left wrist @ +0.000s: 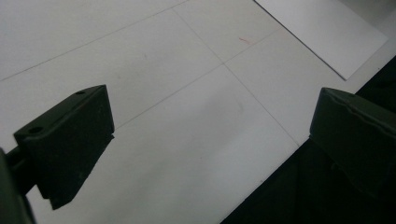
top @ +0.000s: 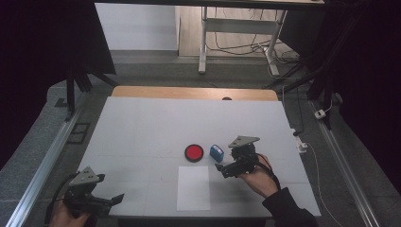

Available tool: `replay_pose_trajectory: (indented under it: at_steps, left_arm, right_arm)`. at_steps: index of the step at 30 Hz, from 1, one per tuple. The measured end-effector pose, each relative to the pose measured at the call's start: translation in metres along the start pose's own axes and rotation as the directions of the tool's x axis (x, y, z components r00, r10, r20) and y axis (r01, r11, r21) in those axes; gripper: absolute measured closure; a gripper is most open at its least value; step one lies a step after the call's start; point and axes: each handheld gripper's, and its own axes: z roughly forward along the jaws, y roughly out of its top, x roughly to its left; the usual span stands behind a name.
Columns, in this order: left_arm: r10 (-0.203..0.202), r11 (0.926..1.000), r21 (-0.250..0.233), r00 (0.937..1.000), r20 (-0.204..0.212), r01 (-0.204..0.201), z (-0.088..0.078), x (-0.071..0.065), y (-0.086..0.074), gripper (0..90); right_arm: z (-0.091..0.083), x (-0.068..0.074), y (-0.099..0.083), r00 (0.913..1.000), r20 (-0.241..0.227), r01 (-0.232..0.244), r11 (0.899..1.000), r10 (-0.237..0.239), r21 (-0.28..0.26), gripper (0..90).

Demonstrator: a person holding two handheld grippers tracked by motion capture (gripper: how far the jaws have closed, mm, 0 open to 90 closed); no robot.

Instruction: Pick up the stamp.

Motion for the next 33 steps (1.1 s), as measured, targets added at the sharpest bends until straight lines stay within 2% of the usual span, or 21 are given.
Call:
replay_pose_trajectory:
  at_steps: [4, 24, 33]
  left_arm:
    - [0.000, 1.0000, 0.000, 1.0000, 0.001, 0.000, 0.000, 0.000, 0.000, 0.4]
    - [0.000, 1.0000, 0.000, 1.0000, 0.001, 0.000, 0.000, 0.000, 0.000, 0.4]
    - [0.001, 1.0000, 0.000, 1.0000, 0.003, -0.001, 0.000, 0.000, 0.000, 0.4]
  right_arm:
    - [0.007, -0.002, 0.004, 0.9999, 0.010, -0.008, 1.000, 0.007, 0.015, 0.0]
    - [0.039, -0.005, 0.019, 0.9992, 0.034, 0.019, 0.998, -0.021, 0.062, 0.0]
    - [0.047, -0.006, 0.024, 0.9988, 0.042, 0.022, 0.996, -0.026, 0.091, 1.6]
